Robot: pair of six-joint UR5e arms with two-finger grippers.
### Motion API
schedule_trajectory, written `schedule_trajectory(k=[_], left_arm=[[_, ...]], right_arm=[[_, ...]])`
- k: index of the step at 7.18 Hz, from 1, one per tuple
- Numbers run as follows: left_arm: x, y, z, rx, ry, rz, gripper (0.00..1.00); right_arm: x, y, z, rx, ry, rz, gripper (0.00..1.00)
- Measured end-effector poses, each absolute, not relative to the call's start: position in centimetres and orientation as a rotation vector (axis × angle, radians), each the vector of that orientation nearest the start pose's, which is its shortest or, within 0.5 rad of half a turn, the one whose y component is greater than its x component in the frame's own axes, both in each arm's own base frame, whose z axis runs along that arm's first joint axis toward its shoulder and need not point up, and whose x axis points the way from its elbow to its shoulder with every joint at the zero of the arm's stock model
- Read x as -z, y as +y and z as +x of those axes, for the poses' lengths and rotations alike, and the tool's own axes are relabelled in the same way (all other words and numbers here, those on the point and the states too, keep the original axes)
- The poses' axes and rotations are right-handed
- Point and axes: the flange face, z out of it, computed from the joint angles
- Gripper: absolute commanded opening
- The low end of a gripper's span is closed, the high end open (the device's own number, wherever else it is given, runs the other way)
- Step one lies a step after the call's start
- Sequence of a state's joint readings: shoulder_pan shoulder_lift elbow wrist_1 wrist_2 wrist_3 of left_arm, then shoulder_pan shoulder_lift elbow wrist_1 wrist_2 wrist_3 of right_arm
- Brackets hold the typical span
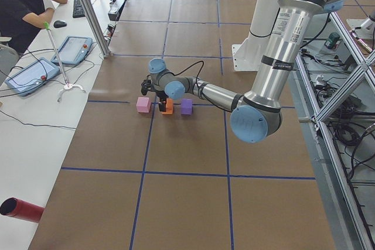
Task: Arrange blocks in a line
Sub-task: 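Lower the orange cube between the pink and purple cubes with the left gripper, then open the left gripper and raise it away from the cubes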
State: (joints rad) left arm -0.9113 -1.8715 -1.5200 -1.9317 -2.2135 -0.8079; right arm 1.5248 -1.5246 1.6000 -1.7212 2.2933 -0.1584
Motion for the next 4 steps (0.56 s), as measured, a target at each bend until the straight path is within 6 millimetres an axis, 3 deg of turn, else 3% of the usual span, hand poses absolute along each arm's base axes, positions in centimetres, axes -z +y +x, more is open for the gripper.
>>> schedule_trajectory(k=[2,4], left_arm=[[-46.6,-54.4,32.5,-0.061,0.868,0.030,1.00],[-43.1,-54.1,30.7,-0.069,0.870,0.050,1.00]], right_arm=[[-63.9,-50.7,4.4,0.168,-0.726,-0.031,1.00],[-63.9,-50.8,4.4,0.169,-0.726,-0.030,1.00]])
